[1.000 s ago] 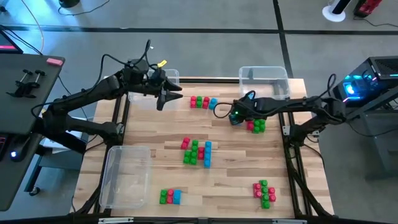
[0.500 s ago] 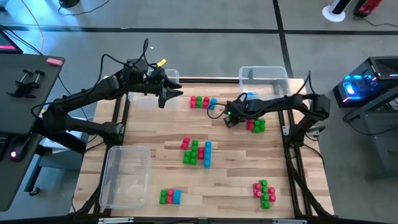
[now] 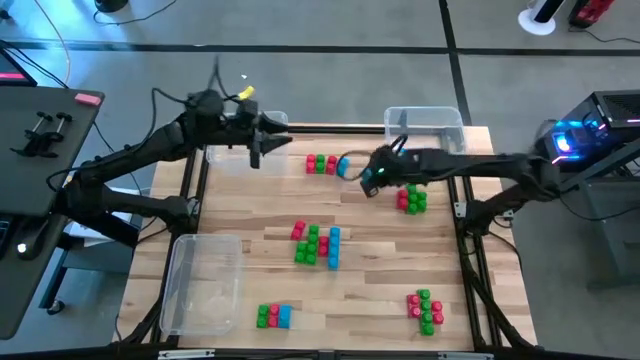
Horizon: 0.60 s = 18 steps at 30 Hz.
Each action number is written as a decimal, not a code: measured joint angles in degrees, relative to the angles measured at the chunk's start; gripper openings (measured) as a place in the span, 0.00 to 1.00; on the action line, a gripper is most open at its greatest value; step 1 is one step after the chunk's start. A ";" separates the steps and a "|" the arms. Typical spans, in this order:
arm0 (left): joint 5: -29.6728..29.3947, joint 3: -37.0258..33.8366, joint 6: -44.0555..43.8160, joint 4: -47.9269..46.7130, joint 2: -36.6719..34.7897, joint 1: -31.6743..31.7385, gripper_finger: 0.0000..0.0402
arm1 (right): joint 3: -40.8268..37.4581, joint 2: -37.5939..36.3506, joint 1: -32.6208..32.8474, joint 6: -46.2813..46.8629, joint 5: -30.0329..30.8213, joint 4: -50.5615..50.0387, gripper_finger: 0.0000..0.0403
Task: Sort blocks
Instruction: Put the blue game piece into the top right transparent bin
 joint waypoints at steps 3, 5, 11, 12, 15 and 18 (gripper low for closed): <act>-0.86 0.04 2.02 2.42 -1.78 0.00 0.42 | 4.90 -5.58 1.47 -2.23 7.81 -0.04 0.02; -1.92 0.05 3.28 3.20 -2.46 0.00 0.42 | 6.89 -7.63 0.77 -2.44 14.97 -2.18 0.03; -3.53 0.07 3.49 2.06 -2.75 0.00 0.42 | 7.87 -8.35 -8.79 1.99 22.82 -16.15 0.04; -3.53 0.07 3.49 1.71 -2.60 0.00 0.42 | 7.21 -8.14 -10.59 2.22 22.90 -17.53 0.04; -3.53 0.07 3.19 0.00 -2.27 0.00 0.42 | 5.70 -8.07 -15.85 1.12 23.18 -18.90 0.07; -3.53 0.04 3.17 -1.53 -2.26 0.00 0.42 | 5.70 -8.14 -20.16 -0.66 21.67 -18.84 0.15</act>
